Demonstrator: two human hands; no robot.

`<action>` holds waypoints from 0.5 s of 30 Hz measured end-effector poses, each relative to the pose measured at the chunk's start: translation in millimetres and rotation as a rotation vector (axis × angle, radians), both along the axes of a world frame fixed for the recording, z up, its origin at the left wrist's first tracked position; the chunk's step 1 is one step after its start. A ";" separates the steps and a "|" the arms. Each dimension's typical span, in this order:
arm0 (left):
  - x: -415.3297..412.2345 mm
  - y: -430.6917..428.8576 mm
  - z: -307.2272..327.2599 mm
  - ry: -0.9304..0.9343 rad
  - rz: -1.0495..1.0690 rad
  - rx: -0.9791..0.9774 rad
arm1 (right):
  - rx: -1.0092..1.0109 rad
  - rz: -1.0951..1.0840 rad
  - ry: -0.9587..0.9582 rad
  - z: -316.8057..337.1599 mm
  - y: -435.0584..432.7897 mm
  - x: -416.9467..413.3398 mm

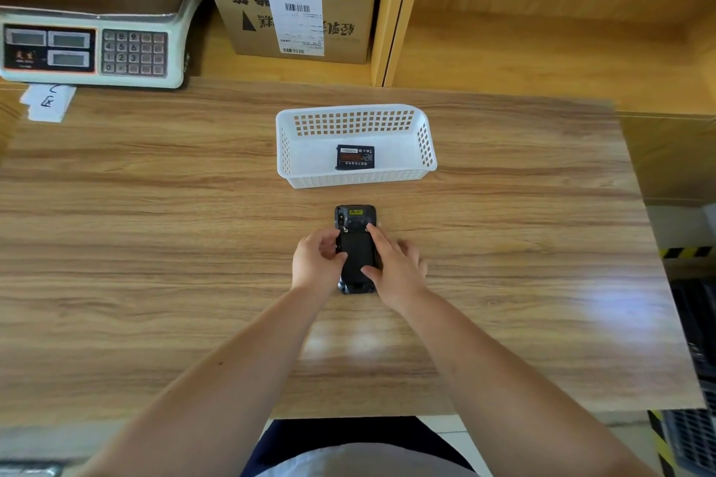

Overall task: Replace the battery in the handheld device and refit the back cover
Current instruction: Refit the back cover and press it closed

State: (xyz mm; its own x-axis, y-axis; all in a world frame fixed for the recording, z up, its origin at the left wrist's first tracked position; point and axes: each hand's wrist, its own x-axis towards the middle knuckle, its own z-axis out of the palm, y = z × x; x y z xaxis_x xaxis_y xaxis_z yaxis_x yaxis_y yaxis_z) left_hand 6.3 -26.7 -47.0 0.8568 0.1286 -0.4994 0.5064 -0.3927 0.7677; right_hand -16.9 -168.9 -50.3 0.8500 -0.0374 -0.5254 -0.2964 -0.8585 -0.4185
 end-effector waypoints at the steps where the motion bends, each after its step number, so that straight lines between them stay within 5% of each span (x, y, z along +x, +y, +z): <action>1: 0.1 -0.3 -0.6 -0.005 -0.003 0.005 | -0.005 -0.001 0.000 -0.5 0.3 -0.1; 15: 3.4 -2.2 -3.1 0.086 0.050 0.000 | -0.089 0.079 -0.002 -1.1 2.9 -2.1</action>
State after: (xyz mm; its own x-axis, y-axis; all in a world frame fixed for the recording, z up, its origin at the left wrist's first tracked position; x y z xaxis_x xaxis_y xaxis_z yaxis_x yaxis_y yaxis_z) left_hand 9.8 -28.9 -50.2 0.8034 0.1704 -0.5705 0.5893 -0.3651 0.7207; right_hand -19.0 -166.0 -51.4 0.8531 -0.0170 -0.5214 -0.2260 -0.9129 -0.3400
